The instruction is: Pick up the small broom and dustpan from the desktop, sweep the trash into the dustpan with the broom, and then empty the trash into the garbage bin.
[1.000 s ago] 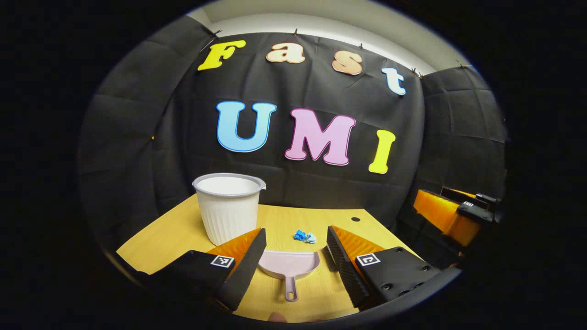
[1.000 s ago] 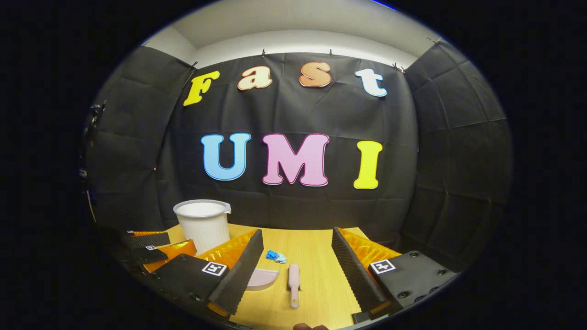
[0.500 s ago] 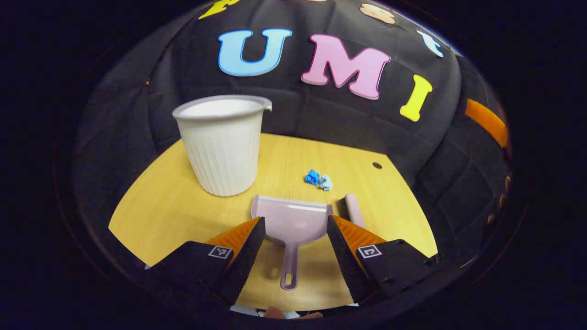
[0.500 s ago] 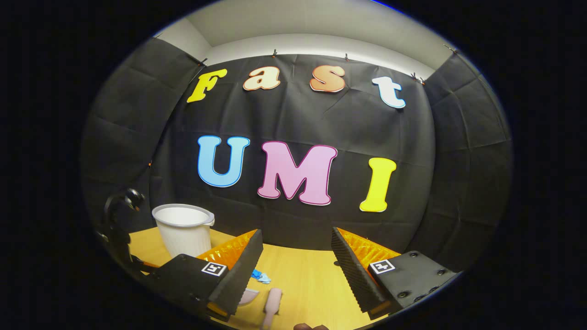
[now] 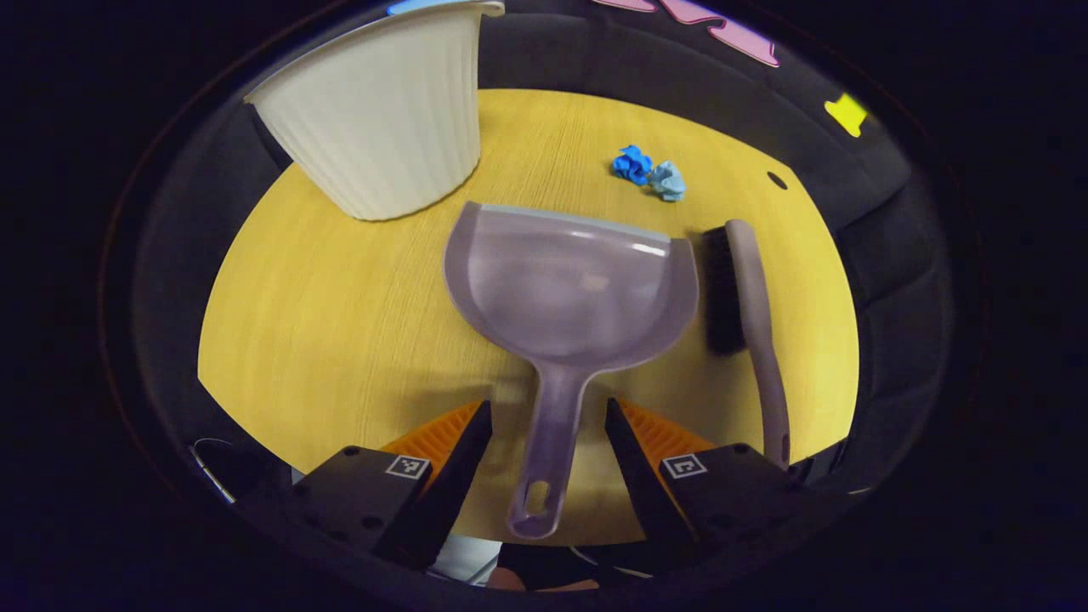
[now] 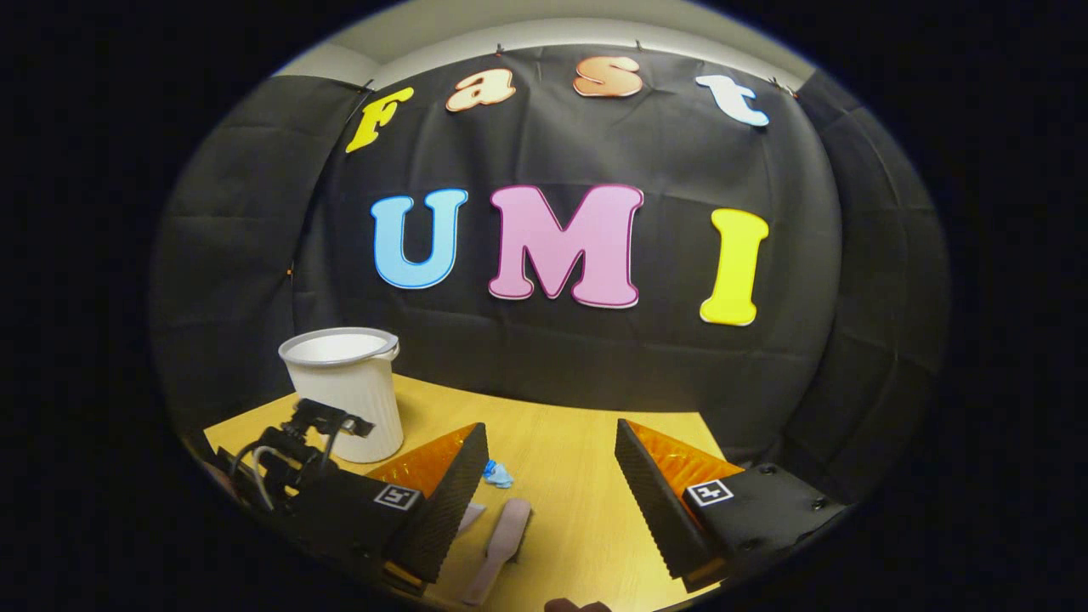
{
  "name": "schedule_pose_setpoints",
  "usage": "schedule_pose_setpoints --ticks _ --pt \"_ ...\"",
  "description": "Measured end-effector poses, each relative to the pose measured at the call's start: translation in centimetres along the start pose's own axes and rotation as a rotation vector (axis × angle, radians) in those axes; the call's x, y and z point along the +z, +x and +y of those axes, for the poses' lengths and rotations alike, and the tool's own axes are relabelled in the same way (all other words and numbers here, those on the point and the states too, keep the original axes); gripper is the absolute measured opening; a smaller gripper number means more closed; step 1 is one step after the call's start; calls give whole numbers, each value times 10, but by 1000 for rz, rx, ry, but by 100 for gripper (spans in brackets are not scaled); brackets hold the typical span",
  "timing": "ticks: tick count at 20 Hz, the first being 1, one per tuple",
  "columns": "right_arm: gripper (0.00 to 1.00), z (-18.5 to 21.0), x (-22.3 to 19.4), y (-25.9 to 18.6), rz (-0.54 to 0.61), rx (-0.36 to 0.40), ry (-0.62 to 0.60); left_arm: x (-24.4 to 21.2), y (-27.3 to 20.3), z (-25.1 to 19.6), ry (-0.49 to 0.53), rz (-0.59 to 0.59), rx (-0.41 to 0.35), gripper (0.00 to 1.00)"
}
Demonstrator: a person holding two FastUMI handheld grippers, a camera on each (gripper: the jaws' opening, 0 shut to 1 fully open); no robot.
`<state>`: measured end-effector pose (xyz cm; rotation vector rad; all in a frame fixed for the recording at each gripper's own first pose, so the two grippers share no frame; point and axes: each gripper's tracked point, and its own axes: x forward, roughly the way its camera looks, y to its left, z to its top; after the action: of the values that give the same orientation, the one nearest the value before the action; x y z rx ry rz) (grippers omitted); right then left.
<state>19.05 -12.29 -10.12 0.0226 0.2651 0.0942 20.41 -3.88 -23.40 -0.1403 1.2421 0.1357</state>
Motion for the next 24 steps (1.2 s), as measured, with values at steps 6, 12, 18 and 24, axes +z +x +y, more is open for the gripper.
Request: schedule_pose_setpoints --ticks 6,12,18,24 --pt "97 -17 -37 19 125 6 45 10 17 -10 39 193 48 81" --pt "98 3 -107 16 417 39 169 15 32 -15 84 275 30 39" --pt "98 55 -200 -3 797 95 220 24 29 -15 170 233 -56 29" --pt "99 50 -237 5 1008 -51 222 24 32 -14 161 175 -134 29"
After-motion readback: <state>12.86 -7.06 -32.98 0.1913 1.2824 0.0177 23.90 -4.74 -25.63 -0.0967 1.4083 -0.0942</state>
